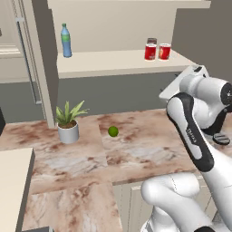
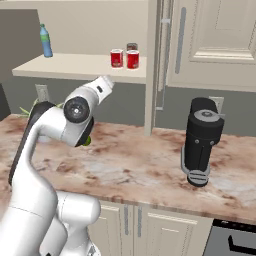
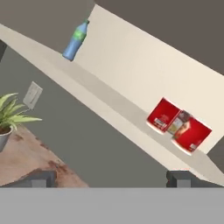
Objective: Pick the cans from the counter and place them in their designated side in the cabinet.
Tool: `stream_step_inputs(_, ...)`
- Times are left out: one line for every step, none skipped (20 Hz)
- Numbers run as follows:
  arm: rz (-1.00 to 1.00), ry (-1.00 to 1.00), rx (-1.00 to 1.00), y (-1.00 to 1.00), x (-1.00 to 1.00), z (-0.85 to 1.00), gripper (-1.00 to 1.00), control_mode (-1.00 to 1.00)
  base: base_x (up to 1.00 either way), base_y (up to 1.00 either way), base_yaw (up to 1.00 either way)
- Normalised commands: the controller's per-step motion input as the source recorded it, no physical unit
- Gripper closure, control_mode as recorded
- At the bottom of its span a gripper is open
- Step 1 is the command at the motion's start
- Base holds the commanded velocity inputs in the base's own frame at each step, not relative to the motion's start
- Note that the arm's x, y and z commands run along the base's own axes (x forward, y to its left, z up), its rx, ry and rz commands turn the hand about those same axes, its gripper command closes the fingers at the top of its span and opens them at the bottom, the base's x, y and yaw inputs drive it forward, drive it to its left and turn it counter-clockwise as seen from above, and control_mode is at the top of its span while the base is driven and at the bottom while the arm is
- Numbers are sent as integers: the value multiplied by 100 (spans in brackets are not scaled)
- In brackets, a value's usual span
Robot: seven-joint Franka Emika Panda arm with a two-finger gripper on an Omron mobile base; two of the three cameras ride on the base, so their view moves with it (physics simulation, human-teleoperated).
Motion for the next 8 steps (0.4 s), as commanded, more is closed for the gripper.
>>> stream_step_inputs(-2, 20, -11, 5, -64, -35, -100, -100, 0, 0, 0)
stream_step_inputs(-1, 23, -11, 6, -61, -36, -100, -100, 0, 0, 0)
stream_step_inputs(-1, 28, -12, 4, -56, -37, -100, -100, 0, 0, 0)
stream_step_inputs(0, 30, -12, 4, -54, -37, -100, -100, 0, 0, 0)
stream_step_inputs(0, 31, -12, 3, -52, -38, -100, -100, 0, 0, 0)
stream_step_inputs(0, 32, -12, 1, -50, -38, -100, -100, 0, 0, 0)
stream_step_inputs(0, 32, -12, 0, -49, -39, -100, -100, 0, 0, 0)
stream_step_inputs(0, 31, -12, 0, -48, -40, -100, -100, 0, 0, 0)
